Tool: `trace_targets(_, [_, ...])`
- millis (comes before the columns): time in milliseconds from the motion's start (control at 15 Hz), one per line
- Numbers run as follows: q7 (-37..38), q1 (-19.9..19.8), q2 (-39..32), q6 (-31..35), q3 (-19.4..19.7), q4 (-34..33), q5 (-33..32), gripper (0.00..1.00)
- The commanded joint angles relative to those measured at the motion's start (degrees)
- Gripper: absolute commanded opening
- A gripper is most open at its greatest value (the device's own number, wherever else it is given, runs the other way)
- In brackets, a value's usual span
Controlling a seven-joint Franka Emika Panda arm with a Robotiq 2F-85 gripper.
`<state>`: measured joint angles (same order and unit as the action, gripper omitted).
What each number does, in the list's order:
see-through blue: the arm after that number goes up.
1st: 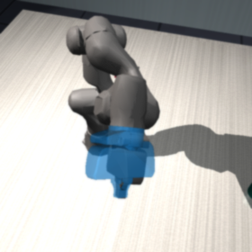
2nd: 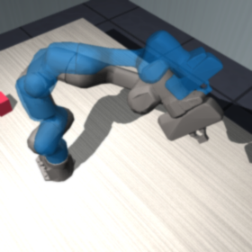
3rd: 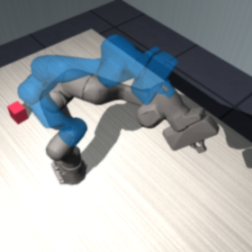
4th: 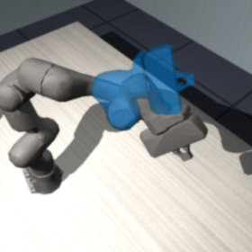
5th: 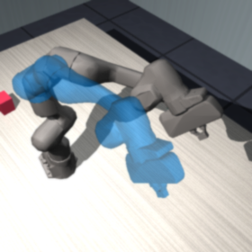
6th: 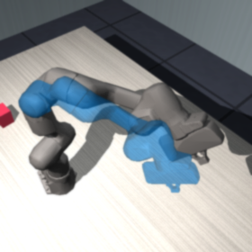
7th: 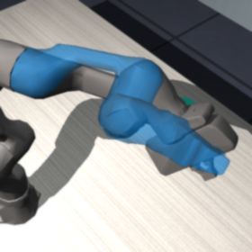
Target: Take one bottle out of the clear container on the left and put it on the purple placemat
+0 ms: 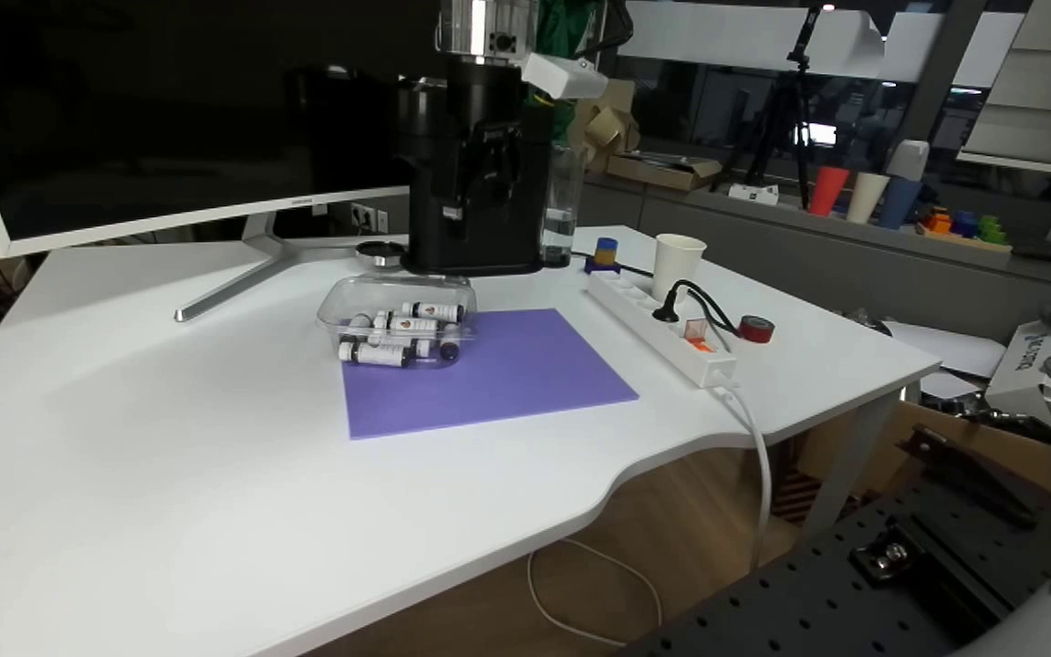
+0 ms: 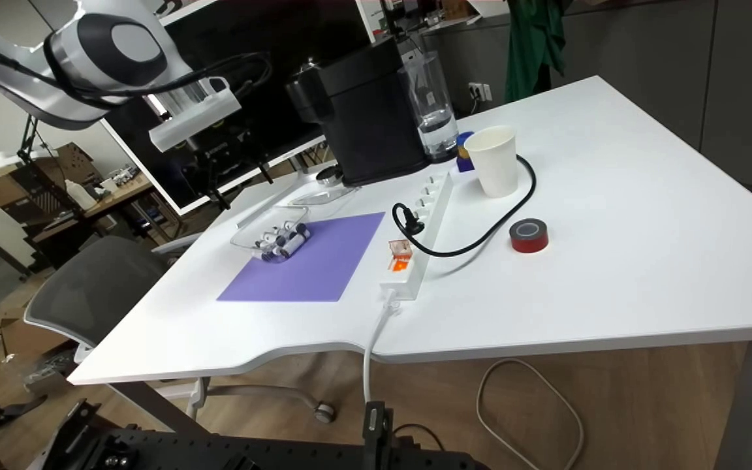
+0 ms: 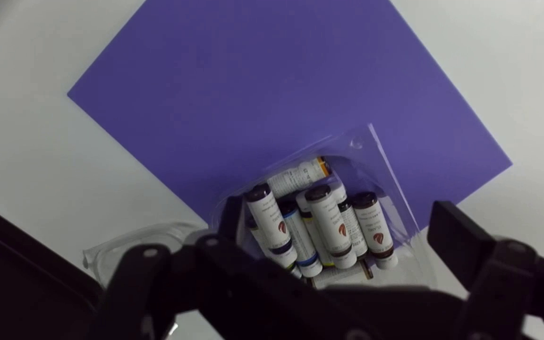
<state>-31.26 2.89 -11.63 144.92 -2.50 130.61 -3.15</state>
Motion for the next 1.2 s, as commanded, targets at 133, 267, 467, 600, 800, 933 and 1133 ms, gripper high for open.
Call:
trace_targets(133, [-1.41, -1.97, -8.31, 9.88, -4.22, -5.01, 1.77, 1.0])
trace_targets(267, [-1.28, -2.52, -11.5, 11.61, -5.85, -6.98, 1.67, 1.0])
trace_targets(467, [-0.41, -3.2, -16.02, 12.36, -7.33, -10.11, 0.66, 1.0])
trace_targets(600, [-0.03, -3.66, -18.56, 11.77, -7.77, -12.07, 0.28, 1.0])
trace_targets(800, [0.29, -3.97, -21.84, 11.09, -7.66, -14.75, -0.54, 1.0])
trace_targets(933, [0.32, -4.01, -23.87, 10.71, -7.68, -16.55, -1.11, 1.0])
trace_targets(1133, [0.22, -3.95, -25.91, 9.91, -8.06, -18.51, -2.0, 1.0])
